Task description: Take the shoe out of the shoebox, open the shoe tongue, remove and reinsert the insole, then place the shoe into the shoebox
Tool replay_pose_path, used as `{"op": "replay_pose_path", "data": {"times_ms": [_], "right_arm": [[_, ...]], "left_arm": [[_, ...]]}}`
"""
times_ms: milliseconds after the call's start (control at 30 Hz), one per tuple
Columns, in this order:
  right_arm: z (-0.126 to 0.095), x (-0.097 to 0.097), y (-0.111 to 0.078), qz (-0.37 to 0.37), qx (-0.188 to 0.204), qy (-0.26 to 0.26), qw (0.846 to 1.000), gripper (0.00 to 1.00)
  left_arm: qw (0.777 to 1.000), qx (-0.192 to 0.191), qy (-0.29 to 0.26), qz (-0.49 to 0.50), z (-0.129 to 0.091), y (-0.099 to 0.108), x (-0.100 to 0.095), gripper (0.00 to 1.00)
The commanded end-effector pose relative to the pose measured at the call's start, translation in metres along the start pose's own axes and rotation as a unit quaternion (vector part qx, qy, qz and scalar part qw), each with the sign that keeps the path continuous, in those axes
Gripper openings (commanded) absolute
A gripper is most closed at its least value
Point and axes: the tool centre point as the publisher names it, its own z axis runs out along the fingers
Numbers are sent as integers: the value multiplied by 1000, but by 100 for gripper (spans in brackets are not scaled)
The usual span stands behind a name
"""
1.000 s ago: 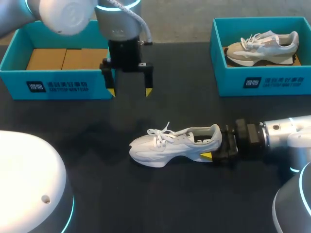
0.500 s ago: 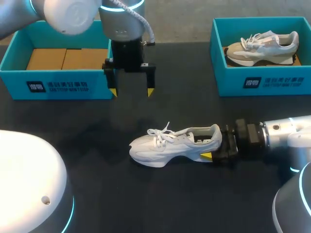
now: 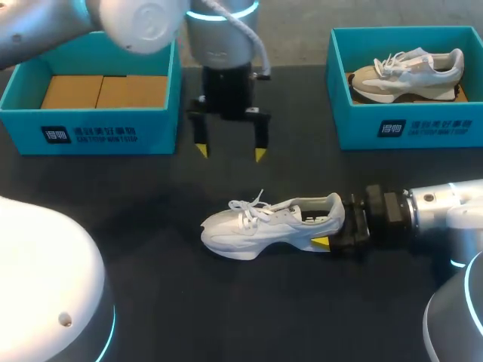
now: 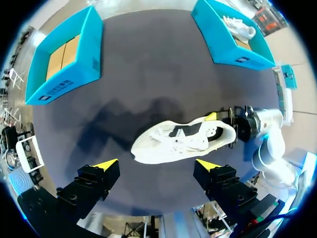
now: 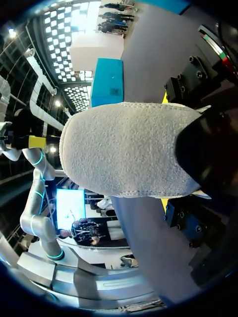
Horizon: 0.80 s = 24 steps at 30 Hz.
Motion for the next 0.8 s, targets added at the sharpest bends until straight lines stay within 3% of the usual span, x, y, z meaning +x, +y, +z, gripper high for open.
{"op": "replay_pose_path", "data": {"times_ms": [33, 267, 433, 800], "right_arm": [[1, 0, -2, 0, 1, -1, 1000, 0], [1, 0, -2, 0, 1, -1, 1000, 0], [1, 0, -2, 0, 1, -1, 1000, 0], [1, 0, -2, 0, 1, -1, 1000, 0]], "left_arm": [[999, -32, -34, 12, 11, -9, 32, 100], [997, -55, -51, 35, 35, 7, 57, 100], [996, -57, -57, 32, 51, 7, 72, 100], [996, -55, -65, 16, 83, 9, 84, 100]]}}
